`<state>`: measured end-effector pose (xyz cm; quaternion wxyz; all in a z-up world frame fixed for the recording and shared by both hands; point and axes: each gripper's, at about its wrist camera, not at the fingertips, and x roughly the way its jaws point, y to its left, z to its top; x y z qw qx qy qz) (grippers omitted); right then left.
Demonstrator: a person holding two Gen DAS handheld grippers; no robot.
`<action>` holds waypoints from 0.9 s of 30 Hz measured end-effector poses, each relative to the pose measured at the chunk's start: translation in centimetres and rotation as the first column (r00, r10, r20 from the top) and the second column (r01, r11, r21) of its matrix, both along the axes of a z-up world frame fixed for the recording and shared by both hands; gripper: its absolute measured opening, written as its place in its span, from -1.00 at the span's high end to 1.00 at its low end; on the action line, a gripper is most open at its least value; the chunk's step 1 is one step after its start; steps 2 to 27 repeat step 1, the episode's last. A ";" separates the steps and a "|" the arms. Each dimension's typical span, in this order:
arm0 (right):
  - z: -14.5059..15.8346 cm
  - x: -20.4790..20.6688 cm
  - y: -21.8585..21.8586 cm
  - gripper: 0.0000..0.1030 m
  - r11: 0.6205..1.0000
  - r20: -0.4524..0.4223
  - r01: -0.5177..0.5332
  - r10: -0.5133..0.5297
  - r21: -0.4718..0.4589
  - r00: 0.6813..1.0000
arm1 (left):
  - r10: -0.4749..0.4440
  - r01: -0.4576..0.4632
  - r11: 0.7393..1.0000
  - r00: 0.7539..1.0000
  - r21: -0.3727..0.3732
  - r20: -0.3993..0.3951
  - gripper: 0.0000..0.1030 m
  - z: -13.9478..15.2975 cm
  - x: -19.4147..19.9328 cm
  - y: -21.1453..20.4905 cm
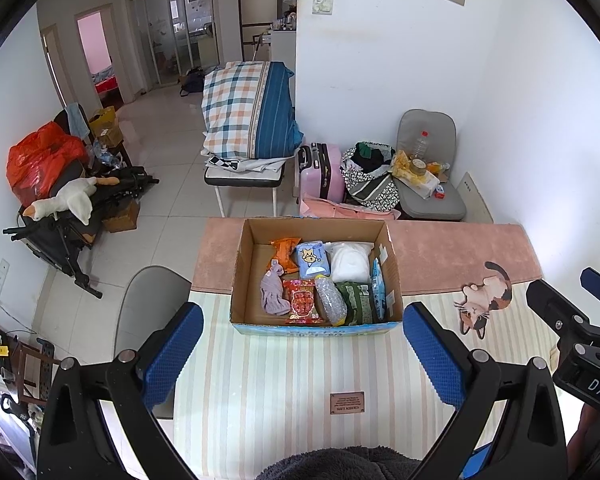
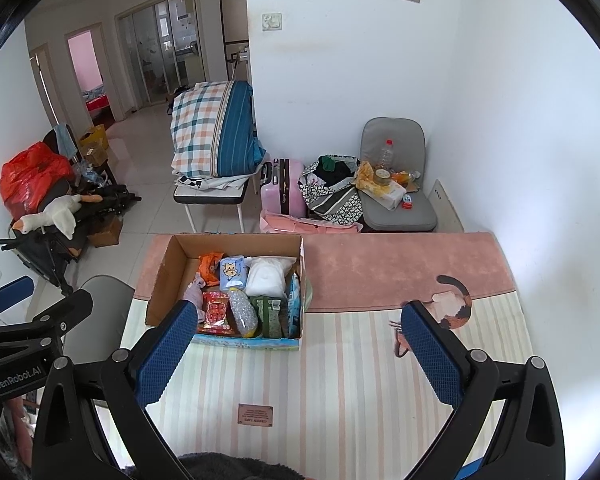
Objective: Organize soft objects
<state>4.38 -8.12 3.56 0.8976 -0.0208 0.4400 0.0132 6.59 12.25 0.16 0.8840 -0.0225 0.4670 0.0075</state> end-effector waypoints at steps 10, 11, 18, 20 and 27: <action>0.0 0.0 0.0 -1.00 1.000 0.001 -0.001 0.001 -0.002 1.000 | 0.001 -0.001 1.000 1.000 -0.002 -0.001 -0.99 0.0 -0.1 0.0; 0.0 0.0 0.0 -1.00 1.000 0.001 -0.001 0.001 -0.002 1.000 | 0.001 -0.001 1.000 1.000 -0.002 -0.001 -0.99 0.0 -0.1 0.0; 0.0 0.0 0.0 -1.00 1.000 0.001 -0.001 0.001 -0.002 1.000 | 0.001 -0.001 1.000 1.000 -0.002 -0.001 -0.99 0.0 -0.1 0.0; 0.0 0.0 0.0 -1.00 1.000 0.001 -0.001 0.001 -0.002 1.000 | 0.001 -0.001 1.000 1.000 -0.002 -0.001 -0.99 0.0 -0.1 0.0; 0.0 0.0 0.0 -1.00 1.000 0.001 -0.001 0.001 -0.002 1.000 | 0.001 -0.001 1.000 1.000 -0.002 -0.001 -0.99 0.0 -0.1 0.0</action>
